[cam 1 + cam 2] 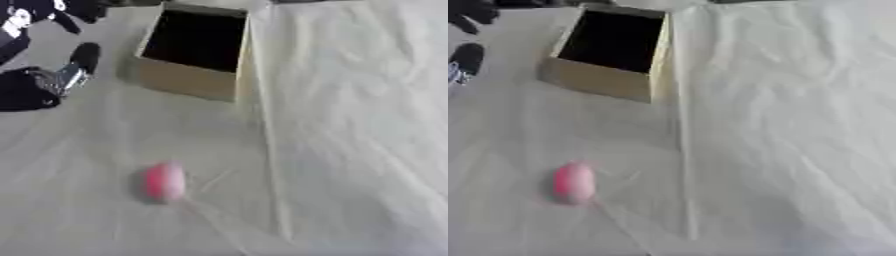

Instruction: Pick up objects on the table and place them in the box.

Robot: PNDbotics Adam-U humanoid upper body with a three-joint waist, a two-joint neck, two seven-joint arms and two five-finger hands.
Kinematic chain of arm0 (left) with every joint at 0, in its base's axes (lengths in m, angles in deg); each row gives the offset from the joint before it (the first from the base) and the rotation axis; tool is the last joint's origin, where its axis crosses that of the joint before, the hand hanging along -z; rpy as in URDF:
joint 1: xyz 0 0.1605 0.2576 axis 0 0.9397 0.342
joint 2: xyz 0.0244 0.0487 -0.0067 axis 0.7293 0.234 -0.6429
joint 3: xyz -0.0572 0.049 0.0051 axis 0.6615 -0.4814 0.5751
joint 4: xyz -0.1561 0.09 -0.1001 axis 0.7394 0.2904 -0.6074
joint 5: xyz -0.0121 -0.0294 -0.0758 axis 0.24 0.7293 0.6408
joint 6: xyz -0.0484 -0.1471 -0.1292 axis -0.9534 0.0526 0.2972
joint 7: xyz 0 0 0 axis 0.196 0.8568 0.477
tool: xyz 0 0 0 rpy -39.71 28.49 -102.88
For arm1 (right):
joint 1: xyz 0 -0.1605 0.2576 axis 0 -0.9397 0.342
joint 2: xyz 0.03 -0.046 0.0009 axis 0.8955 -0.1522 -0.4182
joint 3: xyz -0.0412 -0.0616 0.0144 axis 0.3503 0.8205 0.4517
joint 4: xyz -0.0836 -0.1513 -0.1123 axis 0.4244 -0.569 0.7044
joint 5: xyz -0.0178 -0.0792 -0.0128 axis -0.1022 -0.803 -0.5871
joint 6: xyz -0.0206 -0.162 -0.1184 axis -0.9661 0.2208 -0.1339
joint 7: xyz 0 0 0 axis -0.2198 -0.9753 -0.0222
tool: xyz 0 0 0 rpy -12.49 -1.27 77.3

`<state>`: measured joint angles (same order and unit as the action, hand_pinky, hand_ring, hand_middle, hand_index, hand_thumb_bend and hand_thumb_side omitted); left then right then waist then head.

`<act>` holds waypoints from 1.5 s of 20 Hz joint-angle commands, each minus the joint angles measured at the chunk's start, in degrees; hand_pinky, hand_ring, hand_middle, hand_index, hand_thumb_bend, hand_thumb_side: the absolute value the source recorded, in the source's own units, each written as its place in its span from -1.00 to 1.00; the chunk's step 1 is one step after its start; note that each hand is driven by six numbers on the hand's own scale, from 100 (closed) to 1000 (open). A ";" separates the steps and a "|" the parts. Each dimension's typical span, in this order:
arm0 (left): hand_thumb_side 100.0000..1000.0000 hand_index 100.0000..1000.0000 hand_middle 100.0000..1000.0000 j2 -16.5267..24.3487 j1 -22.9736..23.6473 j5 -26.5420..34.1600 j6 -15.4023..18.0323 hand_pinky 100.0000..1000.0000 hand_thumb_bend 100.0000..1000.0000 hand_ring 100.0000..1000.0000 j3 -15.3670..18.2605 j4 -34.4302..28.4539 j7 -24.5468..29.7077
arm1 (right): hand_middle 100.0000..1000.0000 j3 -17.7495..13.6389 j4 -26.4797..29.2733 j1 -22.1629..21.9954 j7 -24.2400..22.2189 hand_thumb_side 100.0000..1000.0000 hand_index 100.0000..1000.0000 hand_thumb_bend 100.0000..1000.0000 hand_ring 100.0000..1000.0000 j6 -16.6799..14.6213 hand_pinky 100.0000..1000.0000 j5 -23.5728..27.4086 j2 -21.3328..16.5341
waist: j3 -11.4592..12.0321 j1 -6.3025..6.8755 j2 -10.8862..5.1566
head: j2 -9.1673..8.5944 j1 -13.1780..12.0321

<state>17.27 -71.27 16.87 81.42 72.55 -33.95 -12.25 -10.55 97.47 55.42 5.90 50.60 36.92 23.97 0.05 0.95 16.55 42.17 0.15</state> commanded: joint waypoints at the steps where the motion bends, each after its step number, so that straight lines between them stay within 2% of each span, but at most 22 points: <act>1: 0.41 0.71 0.44 2.51 -1.01 1.17 0.51 0.30 -0.87 0.49 -0.38 -0.79 1.70 | 0.38 -0.15 0.84 0.85 -0.26 0.82 0.65 -1.00 0.53 -0.08 0.73 0.13 -0.96 | 0.03 -0.01 -1.33 | 0.44 -0.01; 4: 0.37 0.72 0.44 3.16 -1.42 2.64 0.20 0.29 -0.81 0.49 -1.69 -0.79 4.50 | 0.38 -0.04 0.84 0.91 -0.37 0.82 0.65 -1.00 0.53 -0.09 0.73 0.18 -0.94 | 0.04 0.00 -1.39 | 0.51 -0.02; 6: 0.26 0.73 0.46 3.72 -1.95 3.88 -0.81 0.31 -0.68 0.51 -2.81 -0.79 6.74 | 0.38 0.03 0.84 0.95 -0.45 0.82 0.65 -1.00 0.53 -0.09 0.73 0.22 -0.95 | 0.01 0.00 -1.44 | 0.56 0.03; 11: 0.02 0.72 0.48 4.63 -4.12 5.21 -5.67 0.38 -0.42 0.54 -6.66 -0.79 15.49 | 0.38 0.19 0.84 1.05 -0.64 0.82 0.65 -1.00 0.53 -0.08 0.73 0.33 -0.91 | -0.25 0.05 -1.50 | 0.51 -0.05; 14: -0.06 0.70 0.49 4.66 -5.87 4.08 -7.32 0.42 -0.32 0.57 -8.32 -0.79 20.32 | 0.38 0.26 0.84 1.03 -0.74 0.82 0.65 -1.00 0.52 -0.09 0.73 0.40 -0.84 | -0.34 0.13 -1.54 | 0.65 0.04; 18: -0.17 0.67 0.51 4.35 -7.09 1.52 -8.70 0.48 -0.21 0.61 -9.74 -0.79 24.05 | 0.38 0.25 0.84 0.92 -0.76 0.82 0.65 -1.00 0.52 -0.07 0.73 0.48 -0.80 | -0.47 0.28 -1.61 | 0.79 -0.01; 20: -0.25 0.68 0.51 4.05 -7.51 0.02 -9.37 0.50 -0.21 0.62 -10.32 -0.79 25.13 | 0.38 0.26 0.84 0.86 -0.79 0.82 0.65 -1.00 0.52 -0.07 0.73 0.53 -0.78 | -0.49 0.33 -1.64 | 0.85 0.01; 23: -0.53 0.64 0.49 3.42 -8.16 -1.64 -11.25 0.45 -0.48 0.62 -11.33 -0.79 25.77 | 0.38 0.28 0.84 0.79 -0.84 0.82 0.65 -1.00 0.52 -0.06 0.73 0.59 -0.74 | -0.53 0.39 -1.71 | 0.93 -0.02; 25: -0.61 0.65 0.50 3.11 -8.59 -1.91 -12.51 0.45 -0.55 0.63 -12.25 -0.79 26.13 | 0.37 0.29 0.84 0.77 -0.87 0.82 0.65 -1.00 0.52 -0.07 0.73 0.64 -0.72 | -0.56 0.41 -1.75 | 1.01 -0.07; 27: -0.67 0.66 0.52 2.81 -8.99 -1.89 -13.59 0.45 -0.59 0.64 -13.24 -0.79 26.77 | 0.37 0.29 0.84 0.72 -0.89 0.83 0.65 -1.00 0.52 -0.07 0.73 0.67 -0.71 | -0.60 0.45 -1.77 | 1.09 -0.13; 30: -0.72 0.66 0.52 2.35 -9.52 -1.75 -14.95 0.44 -0.52 0.64 -14.58 -0.79 27.97 | 0.37 0.30 0.84 0.66 -0.92 0.83 0.65 -1.00 0.52 -0.04 0.73 0.72 -0.66 | -0.64 0.52 -1.81 | 1.21 -0.16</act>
<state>18.82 -79.81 15.37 67.14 57.95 -33.97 15.36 -9.89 97.47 55.61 5.09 50.66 37.11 23.99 -0.52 1.45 15.93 42.82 0.14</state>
